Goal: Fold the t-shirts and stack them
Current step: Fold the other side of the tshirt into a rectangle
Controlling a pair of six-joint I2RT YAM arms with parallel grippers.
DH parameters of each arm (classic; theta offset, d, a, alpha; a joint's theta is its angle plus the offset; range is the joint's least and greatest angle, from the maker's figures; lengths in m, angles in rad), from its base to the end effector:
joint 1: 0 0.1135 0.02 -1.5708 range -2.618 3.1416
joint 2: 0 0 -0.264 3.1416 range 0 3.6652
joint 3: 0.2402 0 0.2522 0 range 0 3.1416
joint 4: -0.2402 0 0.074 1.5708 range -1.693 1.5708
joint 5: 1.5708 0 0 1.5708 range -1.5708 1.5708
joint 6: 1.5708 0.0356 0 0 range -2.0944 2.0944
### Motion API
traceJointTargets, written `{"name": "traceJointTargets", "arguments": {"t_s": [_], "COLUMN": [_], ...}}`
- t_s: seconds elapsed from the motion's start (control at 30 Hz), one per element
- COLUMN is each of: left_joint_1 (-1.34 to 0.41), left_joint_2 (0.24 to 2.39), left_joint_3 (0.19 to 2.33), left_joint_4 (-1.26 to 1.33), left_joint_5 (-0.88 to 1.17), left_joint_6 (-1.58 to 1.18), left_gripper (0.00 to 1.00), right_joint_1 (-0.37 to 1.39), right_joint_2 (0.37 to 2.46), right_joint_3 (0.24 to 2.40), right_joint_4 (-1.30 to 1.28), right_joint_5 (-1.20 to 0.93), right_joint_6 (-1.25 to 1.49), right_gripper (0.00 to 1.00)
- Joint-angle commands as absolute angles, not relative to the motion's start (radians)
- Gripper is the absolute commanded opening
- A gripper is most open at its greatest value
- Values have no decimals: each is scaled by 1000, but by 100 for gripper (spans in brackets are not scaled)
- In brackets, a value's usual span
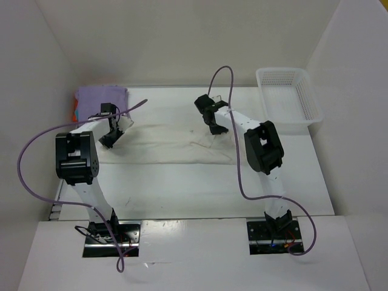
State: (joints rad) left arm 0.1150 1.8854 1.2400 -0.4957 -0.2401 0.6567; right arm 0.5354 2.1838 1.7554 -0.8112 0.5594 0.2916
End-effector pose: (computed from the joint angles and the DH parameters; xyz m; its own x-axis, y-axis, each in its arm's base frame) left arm 0.3752 0.0519 0.1664 -0.8434 0.4995 -0.1980 0.3851 0.8189 0.4255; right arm 0.3997 0.2151 0.1837 -0.8606 -0.2272 -0.4557 -0.0382 0.9212 -0.3872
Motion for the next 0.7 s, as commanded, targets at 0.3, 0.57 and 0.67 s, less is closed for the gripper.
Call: {"name": "traceJointTargets", "arguments": {"t_s": [0.3,0.57,0.67], "left_joint_1": [149,172,172], "left_joint_2": [1858,1776,1825], "left_joint_3": [1344,1391,1414], "left_joint_4": [-451,-495,-529], "left_joint_5": [-335,-218,-184], "left_joint_6": [532,541,541], "left_gripper": [56,64,67], "right_joint_1": [423,411,411], "right_joint_2": [1952,1522,1445], "right_joint_3": [1666,1155,1020], "right_joint_4": [-799,-752,-689], "right_joint_5": [494,318,263], "right_joint_6": [503,781,865], "right_gripper": [54,59,65]}}
